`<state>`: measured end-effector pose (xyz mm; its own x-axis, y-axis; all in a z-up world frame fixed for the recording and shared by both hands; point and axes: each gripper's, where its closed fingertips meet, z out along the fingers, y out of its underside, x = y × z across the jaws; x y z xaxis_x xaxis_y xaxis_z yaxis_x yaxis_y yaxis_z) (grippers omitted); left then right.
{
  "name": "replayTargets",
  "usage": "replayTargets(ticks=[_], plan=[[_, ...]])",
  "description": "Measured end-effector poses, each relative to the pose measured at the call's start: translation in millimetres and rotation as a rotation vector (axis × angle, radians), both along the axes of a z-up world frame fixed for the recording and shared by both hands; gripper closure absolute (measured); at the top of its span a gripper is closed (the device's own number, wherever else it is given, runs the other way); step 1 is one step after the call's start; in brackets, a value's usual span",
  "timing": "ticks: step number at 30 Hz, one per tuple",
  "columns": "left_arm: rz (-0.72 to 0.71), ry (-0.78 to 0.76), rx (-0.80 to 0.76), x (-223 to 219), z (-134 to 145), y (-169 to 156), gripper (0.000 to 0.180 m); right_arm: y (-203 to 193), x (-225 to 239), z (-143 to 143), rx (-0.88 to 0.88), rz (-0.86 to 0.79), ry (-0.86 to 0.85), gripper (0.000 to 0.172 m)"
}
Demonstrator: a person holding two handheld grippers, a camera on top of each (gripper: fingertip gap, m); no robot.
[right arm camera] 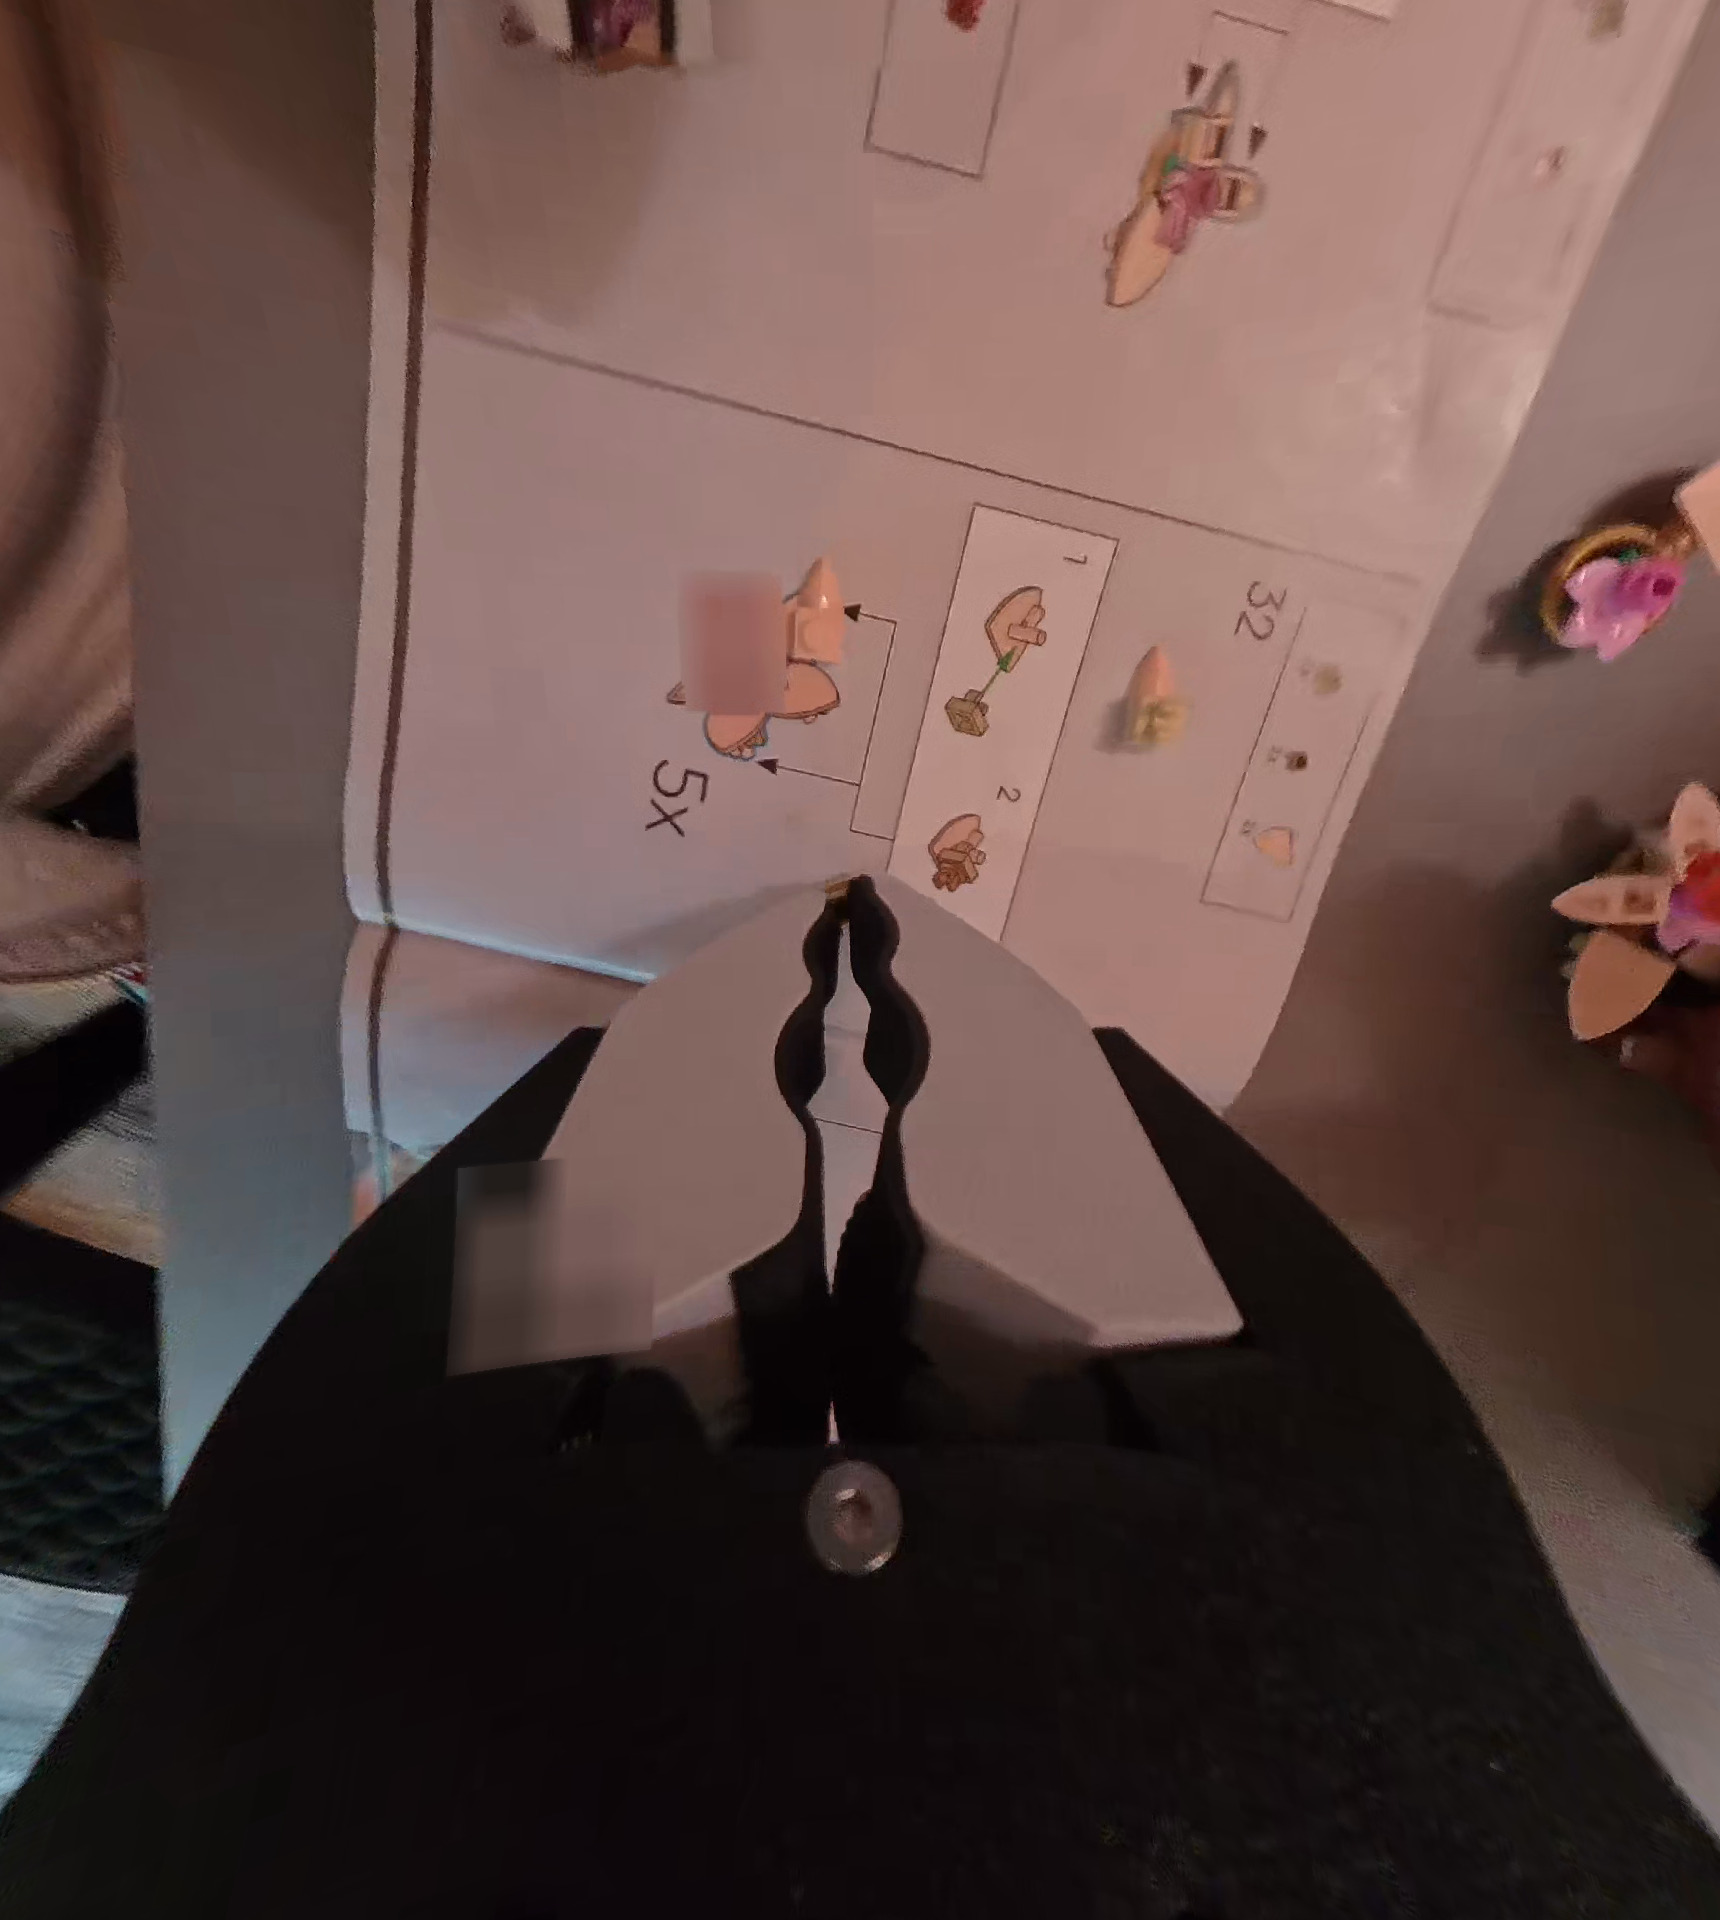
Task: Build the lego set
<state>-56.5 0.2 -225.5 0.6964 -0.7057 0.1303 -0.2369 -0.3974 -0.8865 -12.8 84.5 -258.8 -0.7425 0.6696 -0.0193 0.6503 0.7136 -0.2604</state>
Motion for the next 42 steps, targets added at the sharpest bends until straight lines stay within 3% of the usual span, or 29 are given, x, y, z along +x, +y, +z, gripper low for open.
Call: replayTargets(ticks=[8, 18, 21, 26, 29, 42], plan=[[-0.004, -0.008, 0.006, 0, 1, -1, 0.173, -2, 4, -5, 0.001, -0.104, -0.009, 0.163], [-0.004, -0.003, -0.001, 0, 0, 0, 0.173, -3, 4, -7, 0.042, -0.085, -0.015, 0.165], [0.000, -0.002, 0.000, 0, 0, 0, 0.173, -4, 0, -6, 0.021, -0.176, -0.013, 0.166], [0.010, -0.011, 0.002, -1, 1, 1, 0.173, -29, -19, 14, -0.173, -0.400, 0.036, 0.166], [0.011, -0.014, 0.007, -1, 2, 1, 0.173, -30, -18, 4, -0.112, -0.454, 0.016, 0.166], [0.009, -0.016, 0.007, -1, 2, 0, 0.174, -34, -28, -1, -0.054, -0.375, 0.035, 0.166]])
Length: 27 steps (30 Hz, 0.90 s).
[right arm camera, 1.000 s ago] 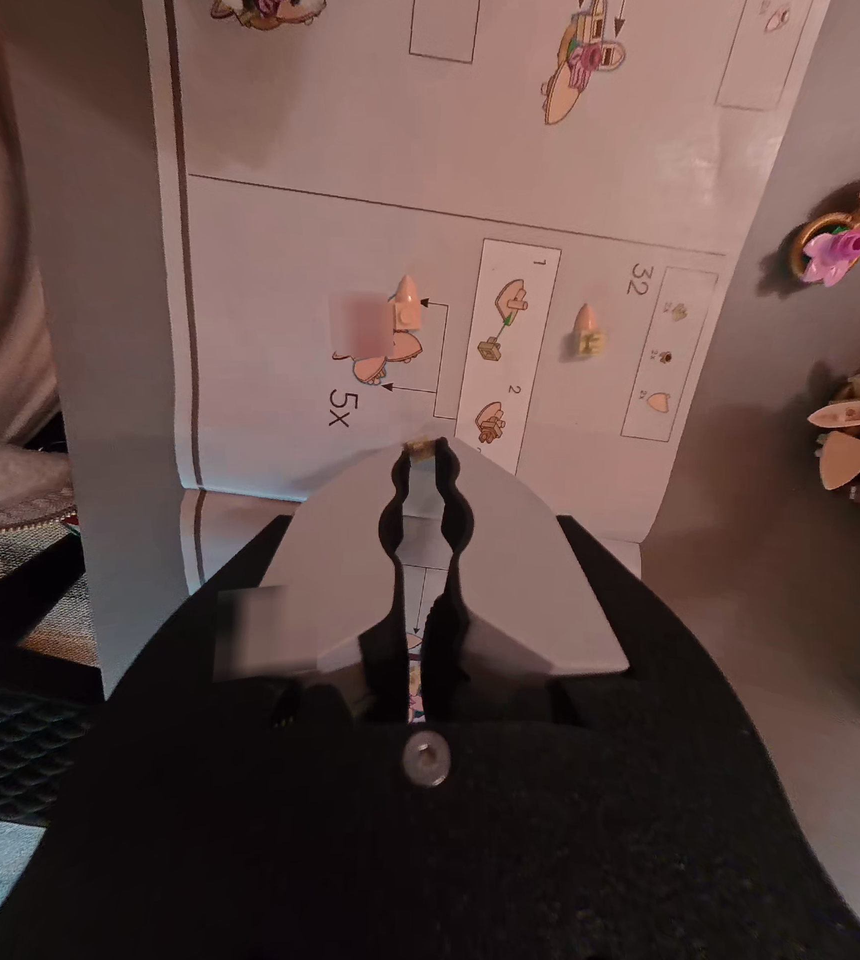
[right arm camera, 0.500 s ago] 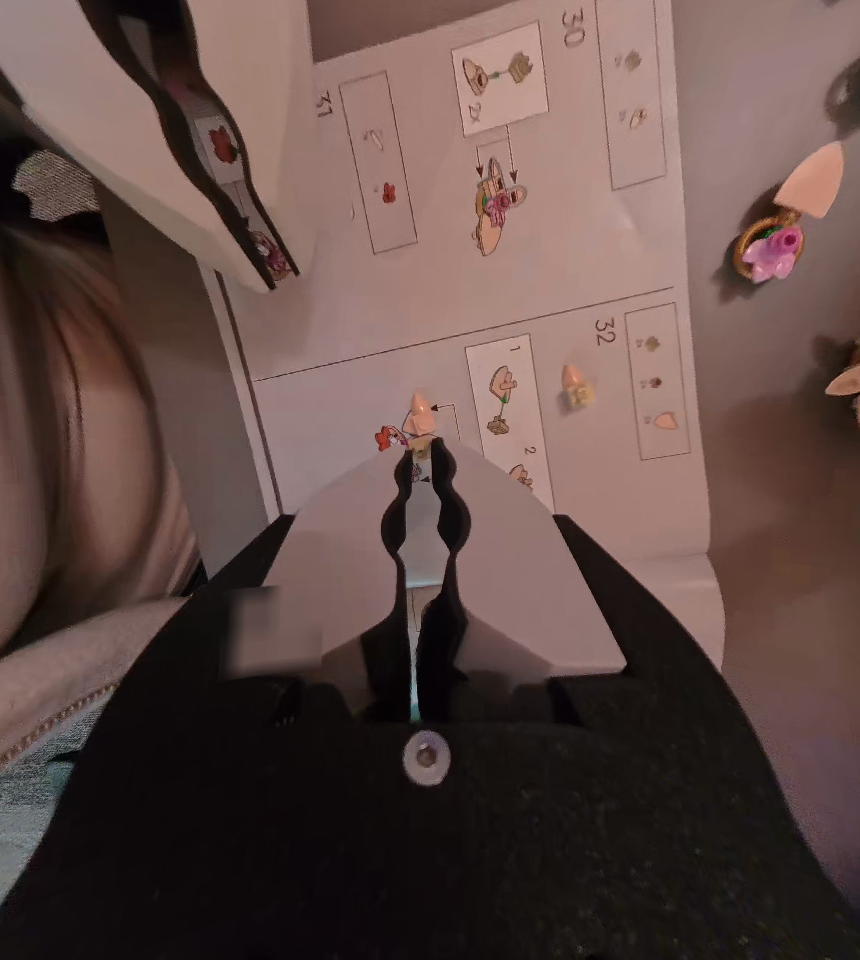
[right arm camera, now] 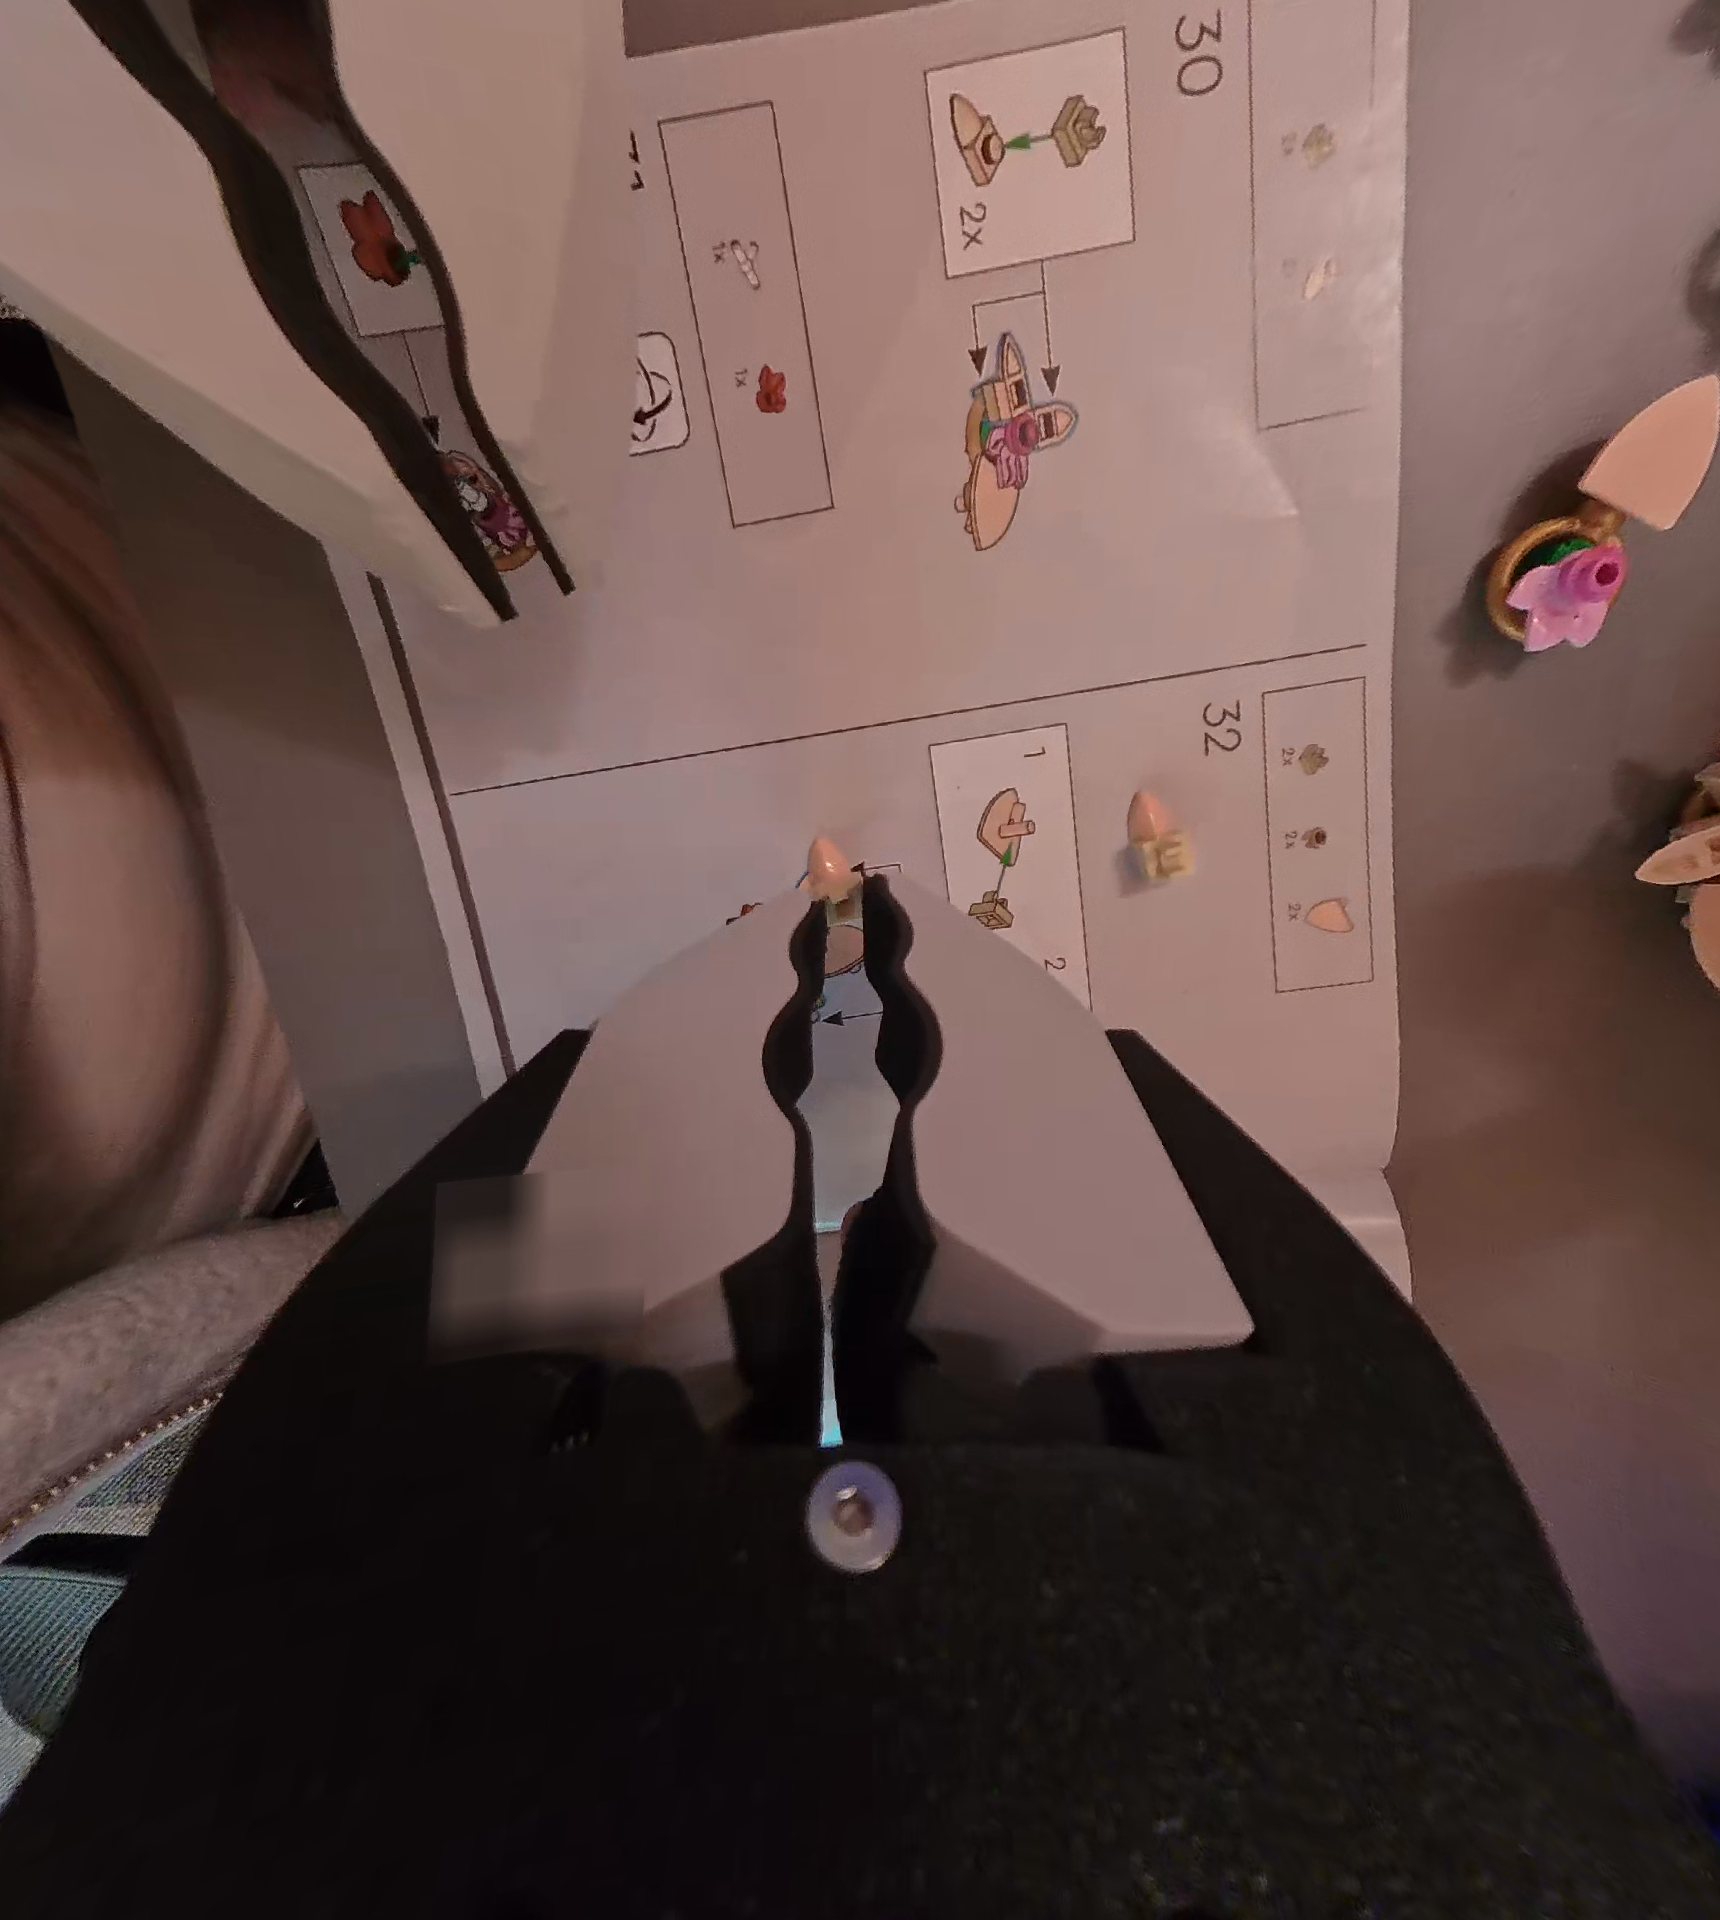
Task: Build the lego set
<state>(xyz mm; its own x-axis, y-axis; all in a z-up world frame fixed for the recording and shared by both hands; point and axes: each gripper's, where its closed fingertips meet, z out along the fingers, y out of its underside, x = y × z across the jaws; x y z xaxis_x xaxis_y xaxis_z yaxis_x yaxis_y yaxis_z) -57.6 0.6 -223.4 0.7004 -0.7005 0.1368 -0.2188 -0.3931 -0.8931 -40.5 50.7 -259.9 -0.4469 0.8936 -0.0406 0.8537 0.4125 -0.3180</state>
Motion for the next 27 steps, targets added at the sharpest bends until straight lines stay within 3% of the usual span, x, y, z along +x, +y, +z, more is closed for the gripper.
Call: replayTargets(ticks=[27], plan=[[-0.002, -0.014, -0.004, -0.5, 0.9, -0.1, 0.174, -0.4, 2.8, -1.5, 0.049, 0.036, -0.061, 0.166]])
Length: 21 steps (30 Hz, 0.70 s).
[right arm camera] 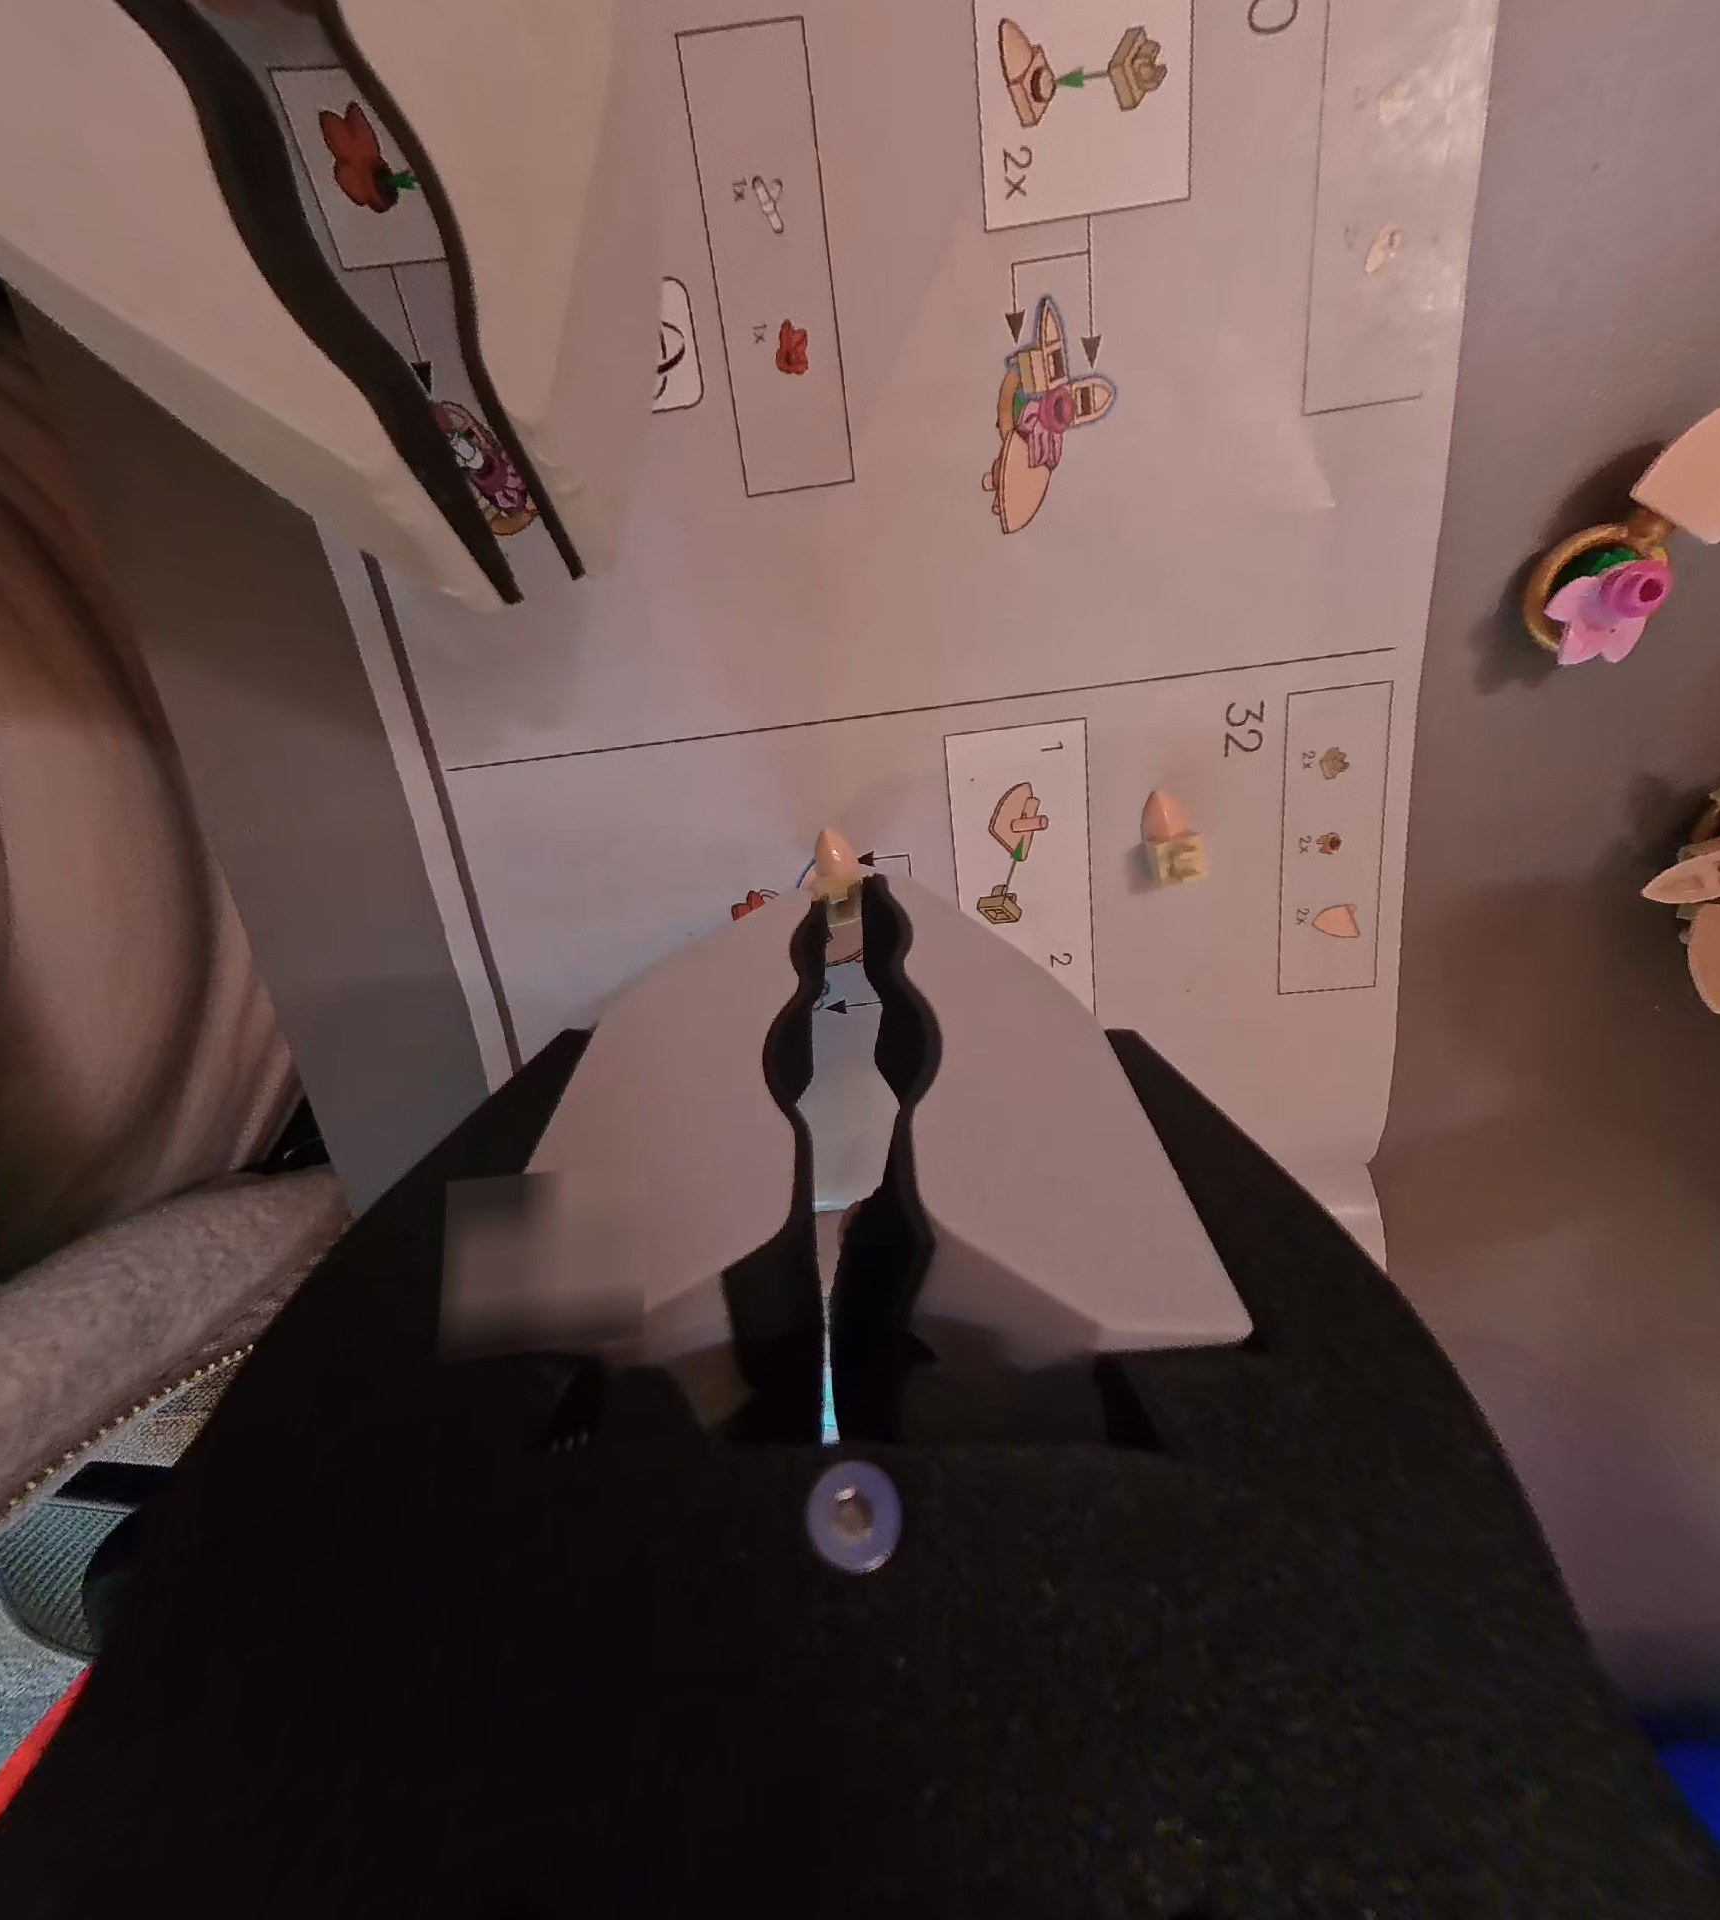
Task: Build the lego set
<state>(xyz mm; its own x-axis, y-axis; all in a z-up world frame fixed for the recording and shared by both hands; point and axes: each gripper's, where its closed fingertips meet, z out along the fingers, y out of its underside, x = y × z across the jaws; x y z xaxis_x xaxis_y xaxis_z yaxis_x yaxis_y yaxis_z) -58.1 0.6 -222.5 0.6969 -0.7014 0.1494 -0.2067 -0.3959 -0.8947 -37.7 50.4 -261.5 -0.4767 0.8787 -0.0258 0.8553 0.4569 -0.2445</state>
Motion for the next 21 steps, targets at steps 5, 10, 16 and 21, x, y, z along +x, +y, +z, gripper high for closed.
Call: replayTargets(ticks=[5, 10, 16, 21], plan=[[-0.003, 0.000, -0.002, 0.3, -0.2, -0.2, 0.174, 0.0, 0.1, -0.6, 0.009, 0.003, -0.015, 0.166], [-0.007, 0.004, -0.003, 0.9, -0.8, -0.6, 0.174, 0.4, 0.5, -1.8, 0.015, -0.006, -0.043, 0.166], [-0.011, 0.009, -0.006, 1.4, -1.5, -0.9, 0.174, 0.6, 0.9, -3.0, 0.052, -0.009, -0.084, 0.166], [-0.012, 0.003, -0.006, 1.3, -1.1, -1.0, 0.174, 0.4, 0.5, -4.7, 0.096, 0.004, -0.114, 0.166]])
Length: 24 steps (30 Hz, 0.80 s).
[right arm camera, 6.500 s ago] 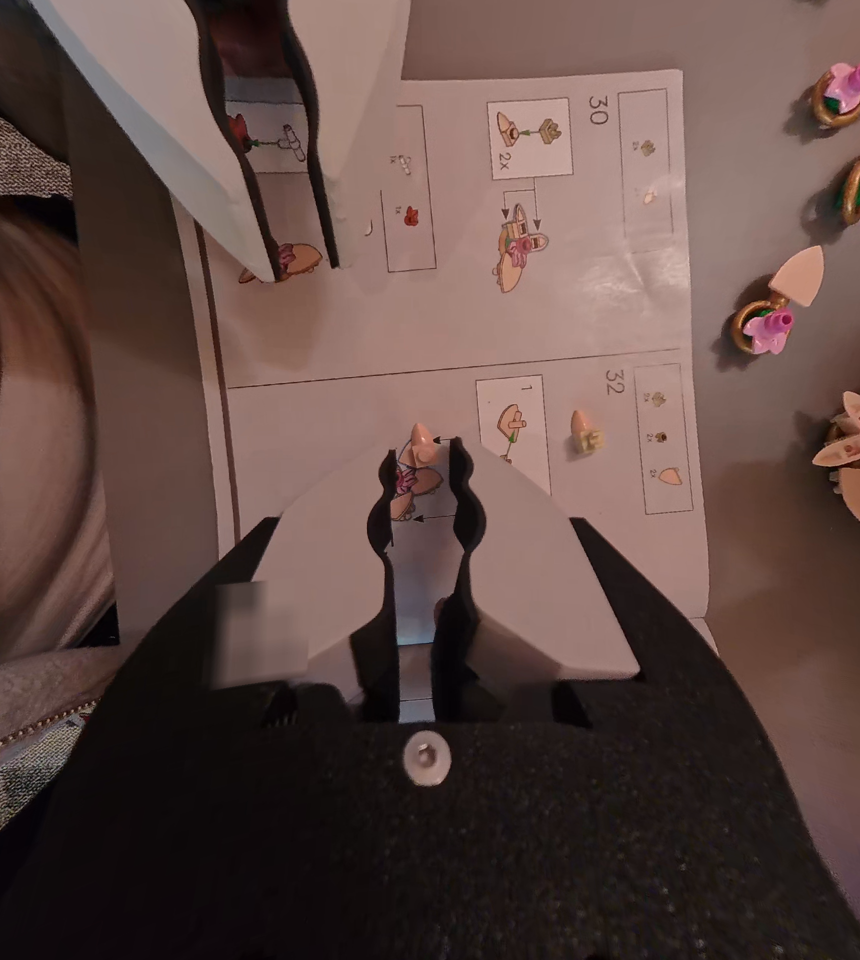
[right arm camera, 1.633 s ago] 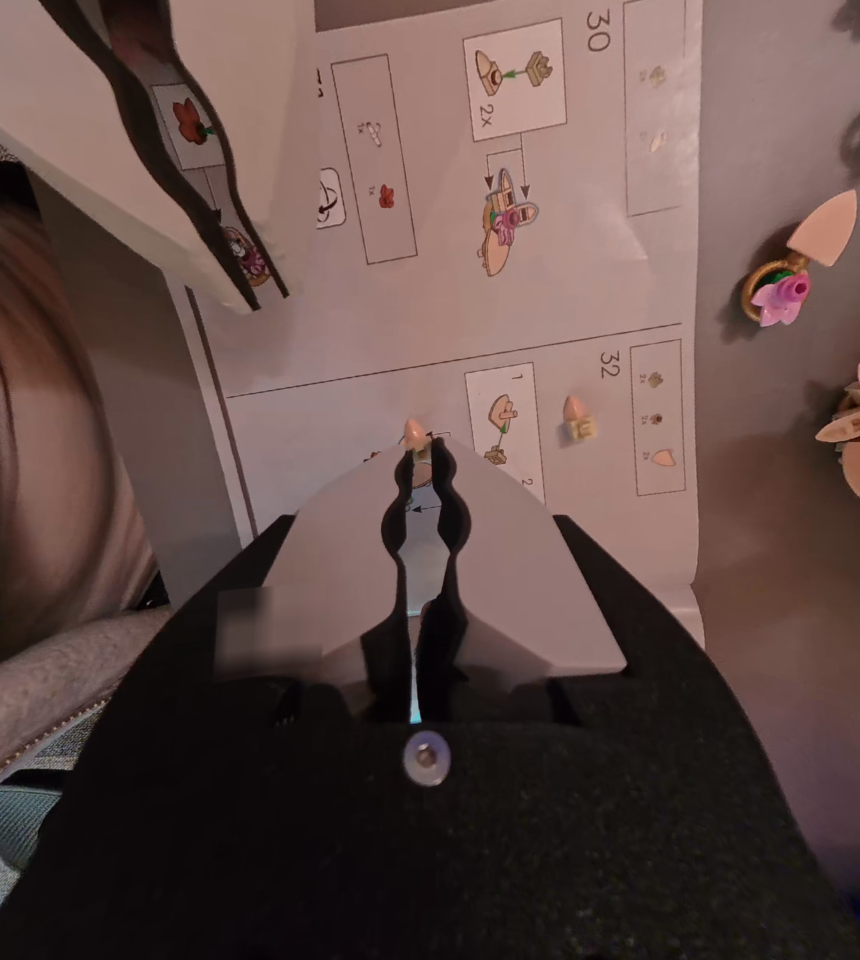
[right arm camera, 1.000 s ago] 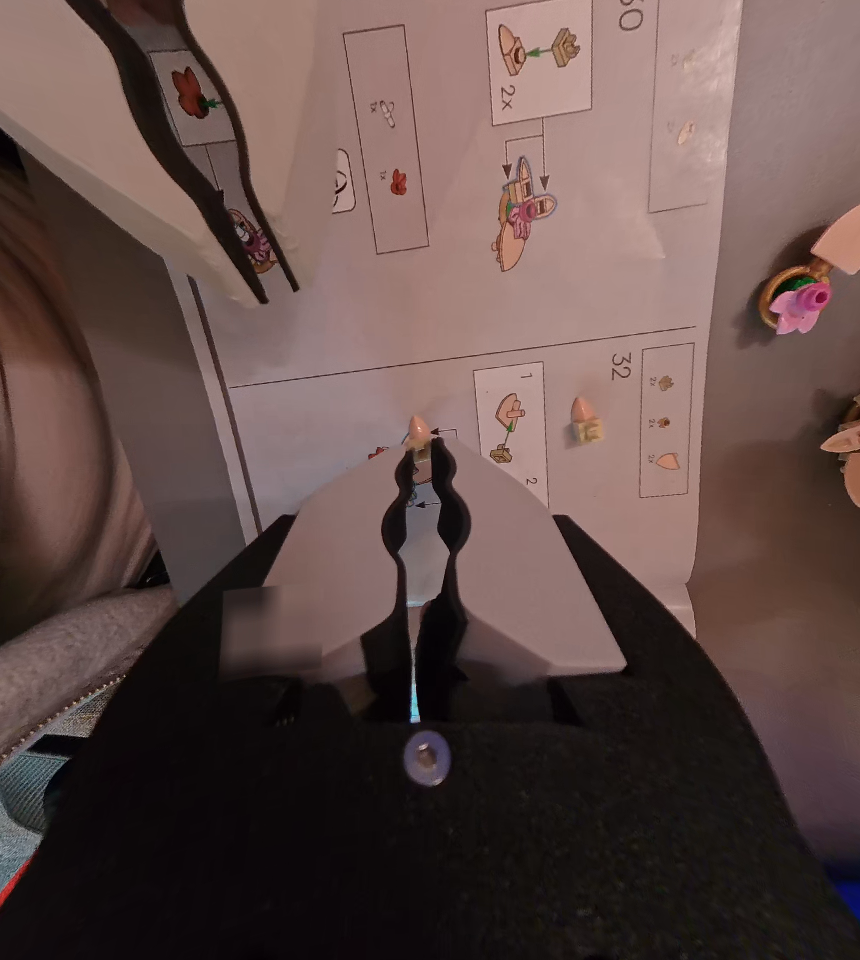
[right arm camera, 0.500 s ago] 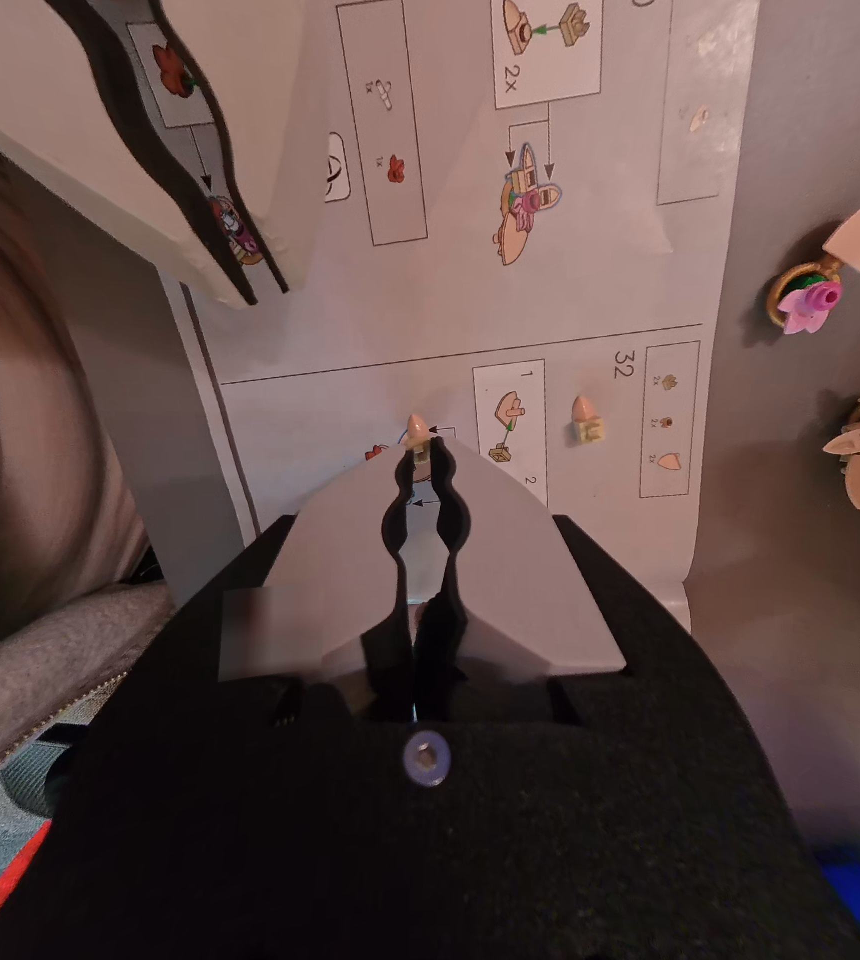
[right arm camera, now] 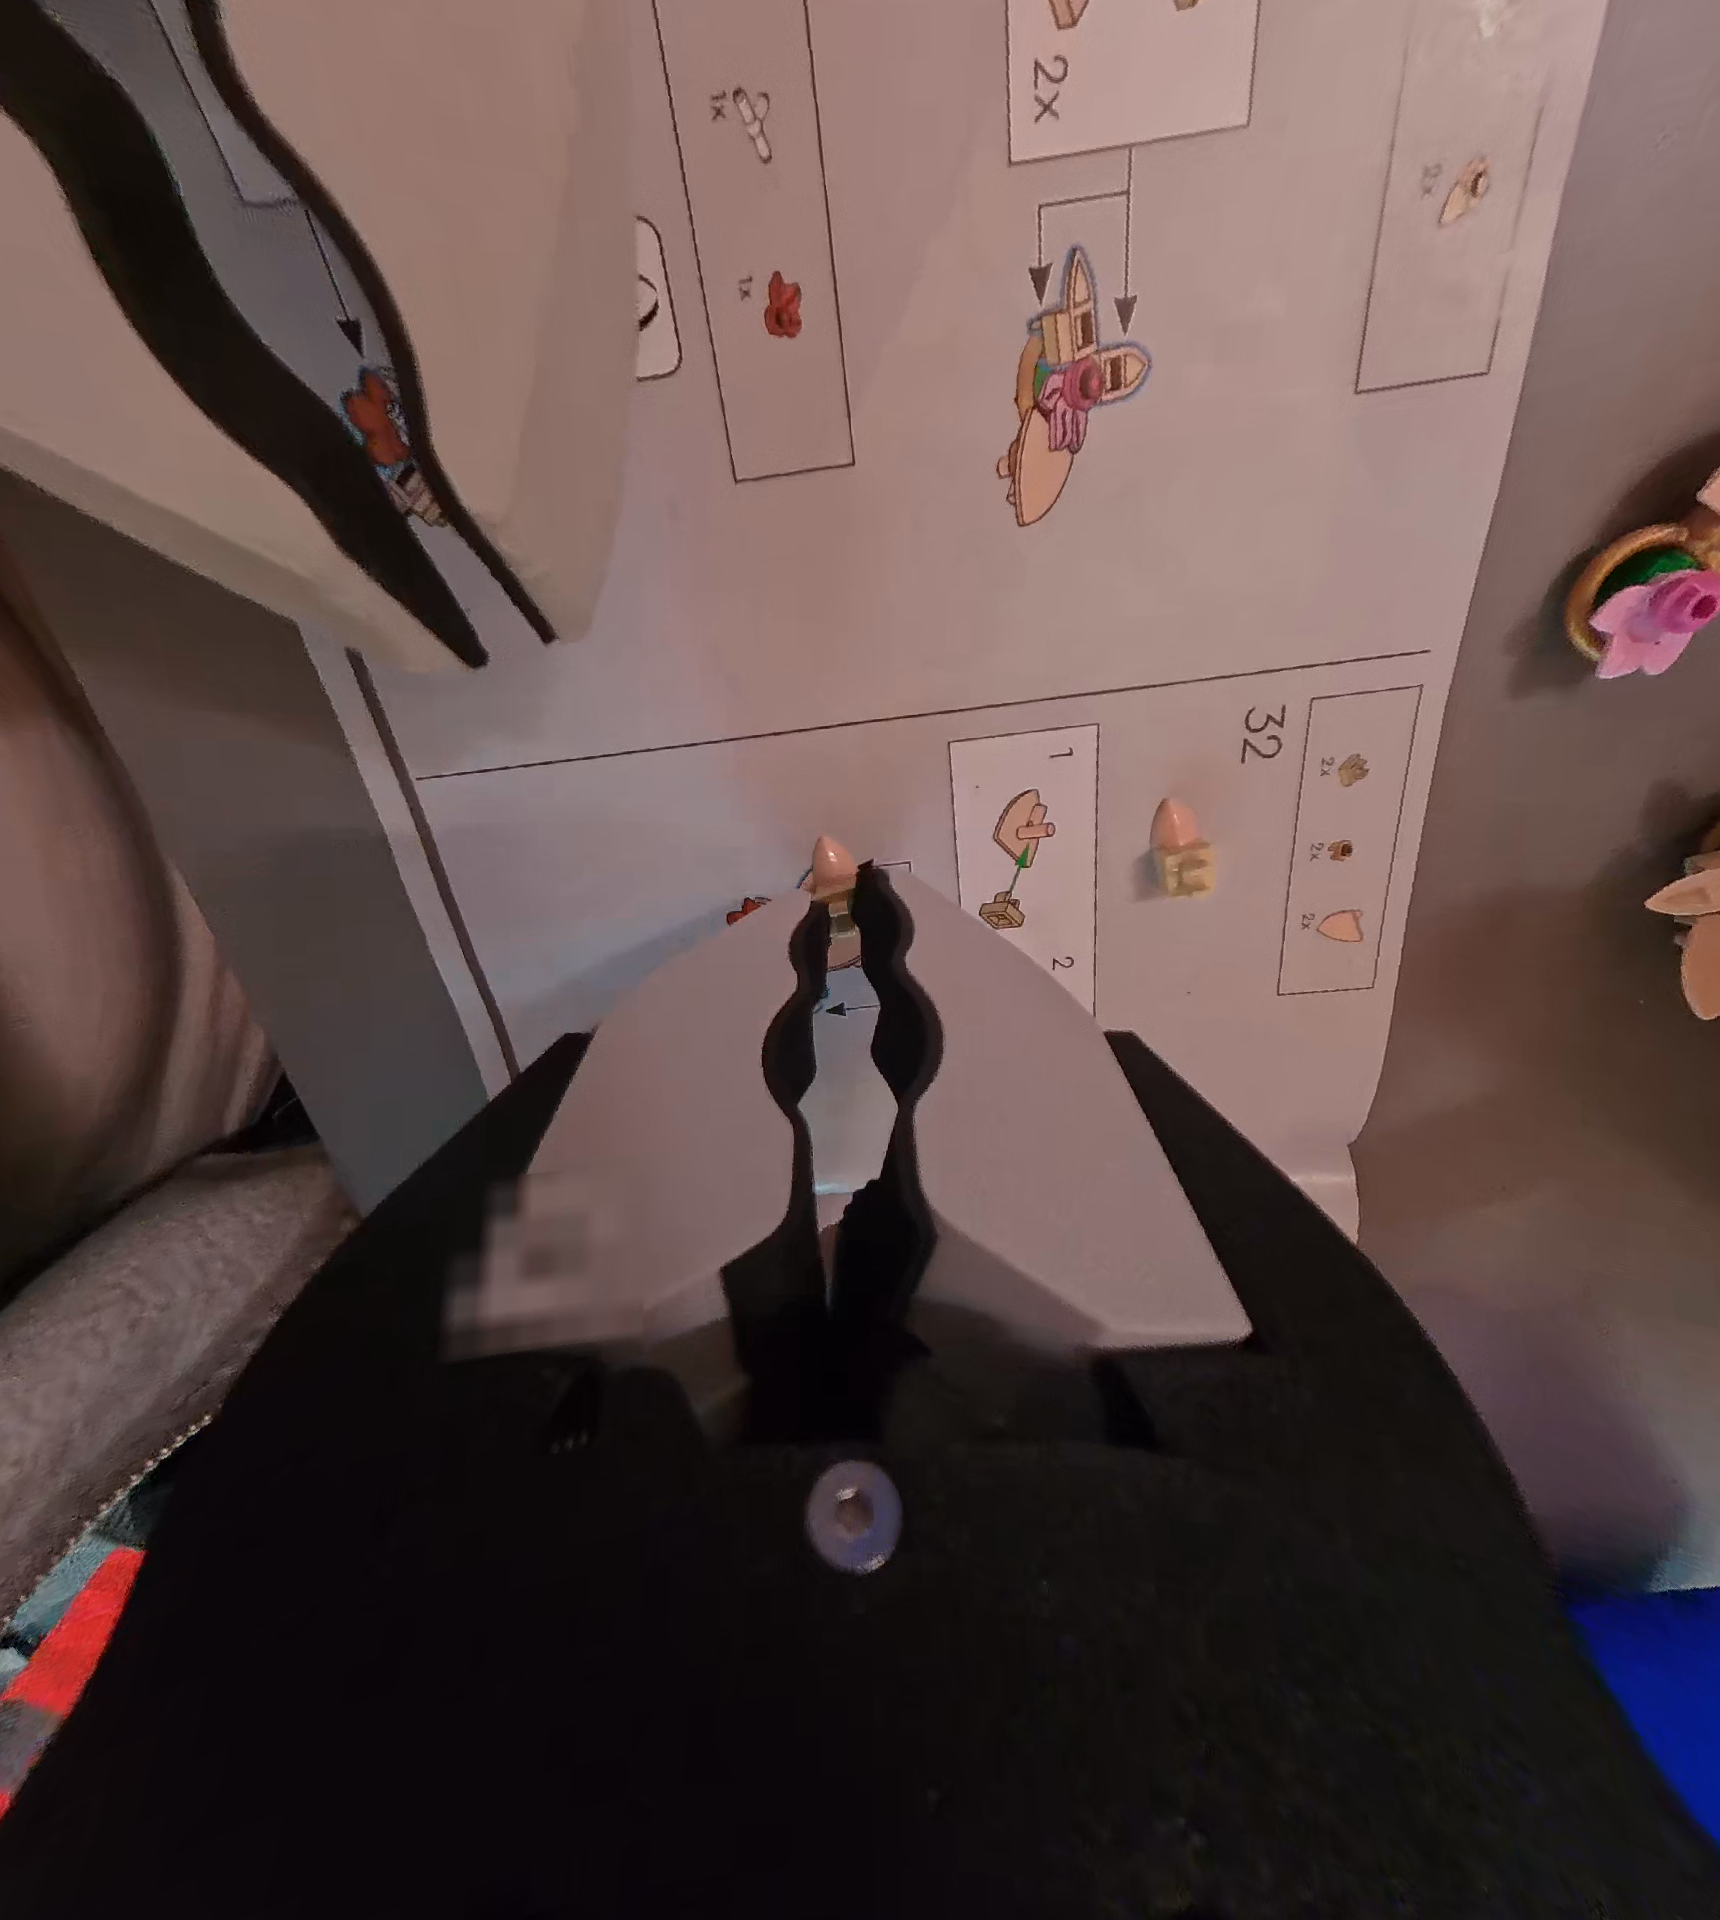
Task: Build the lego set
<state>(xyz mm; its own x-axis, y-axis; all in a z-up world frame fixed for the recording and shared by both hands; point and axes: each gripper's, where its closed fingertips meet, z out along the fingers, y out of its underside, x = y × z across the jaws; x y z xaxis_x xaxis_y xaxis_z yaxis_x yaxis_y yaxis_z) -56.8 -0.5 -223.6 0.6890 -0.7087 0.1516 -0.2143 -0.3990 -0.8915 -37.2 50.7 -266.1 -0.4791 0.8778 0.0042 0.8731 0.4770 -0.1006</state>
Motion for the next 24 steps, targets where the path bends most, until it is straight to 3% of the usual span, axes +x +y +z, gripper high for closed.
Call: replayTargets(ticks=[12, 24], plan=[[0.001, -0.026, -0.007, -1.0, 1.7, -0.8, 0.174, -0.7, -0.7, 1.0, -0.027, 0.030, 0.052, 0.165], [0.001, -0.016, -0.020, -0.7, -0.4, -0.6, 0.173, -4.2, -4.3, 2.7, -0.164, -0.046, 0.138, 0.143]])
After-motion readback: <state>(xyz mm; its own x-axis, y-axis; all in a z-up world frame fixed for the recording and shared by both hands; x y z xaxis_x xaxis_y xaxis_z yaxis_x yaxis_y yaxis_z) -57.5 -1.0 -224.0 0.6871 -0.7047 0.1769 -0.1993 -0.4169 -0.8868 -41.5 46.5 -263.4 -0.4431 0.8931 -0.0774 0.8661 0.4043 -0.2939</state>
